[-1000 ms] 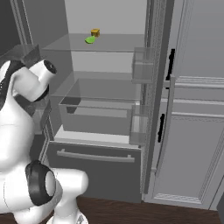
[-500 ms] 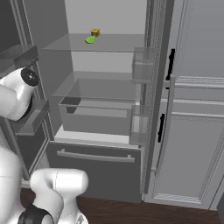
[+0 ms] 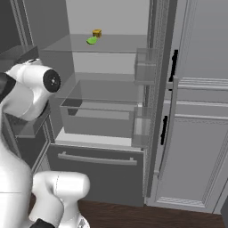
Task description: Grab a lemon wedge from the fridge and one ice cube from the ice bowl, and put them in the glass of lemonade.
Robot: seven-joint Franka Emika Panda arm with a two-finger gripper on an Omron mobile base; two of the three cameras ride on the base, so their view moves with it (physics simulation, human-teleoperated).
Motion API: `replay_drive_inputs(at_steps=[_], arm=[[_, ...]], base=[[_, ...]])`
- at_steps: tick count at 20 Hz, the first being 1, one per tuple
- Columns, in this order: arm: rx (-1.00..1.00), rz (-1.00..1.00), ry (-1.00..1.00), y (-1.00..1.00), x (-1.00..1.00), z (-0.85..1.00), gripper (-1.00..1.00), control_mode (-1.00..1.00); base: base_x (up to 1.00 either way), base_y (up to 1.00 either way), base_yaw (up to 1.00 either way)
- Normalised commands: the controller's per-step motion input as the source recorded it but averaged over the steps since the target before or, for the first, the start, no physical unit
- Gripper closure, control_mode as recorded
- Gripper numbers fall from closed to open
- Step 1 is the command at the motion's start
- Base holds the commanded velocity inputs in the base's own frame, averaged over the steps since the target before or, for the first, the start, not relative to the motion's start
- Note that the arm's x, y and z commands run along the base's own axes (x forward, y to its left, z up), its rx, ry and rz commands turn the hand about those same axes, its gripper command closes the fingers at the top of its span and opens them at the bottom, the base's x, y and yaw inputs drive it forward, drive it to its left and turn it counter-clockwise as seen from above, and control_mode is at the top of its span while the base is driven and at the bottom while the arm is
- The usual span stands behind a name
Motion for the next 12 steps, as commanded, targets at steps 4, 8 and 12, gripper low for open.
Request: replay_drive_inputs(at_steps=[4,8,12], arm=[[0.02,0.07,0.07,0.09,0.98,0.12,-1.00,-1.00],[-0.01,0.19,0.12,0.21,1.00,-0.28,-1.00,-1.00],[-0.02,0.21,0.02,0.18,0.95,-0.32,-1.00,-1.00]], base=[[0.00,0.00,0.00],[0.00,0.00,0.00],[0.00,0.00,0.00]])
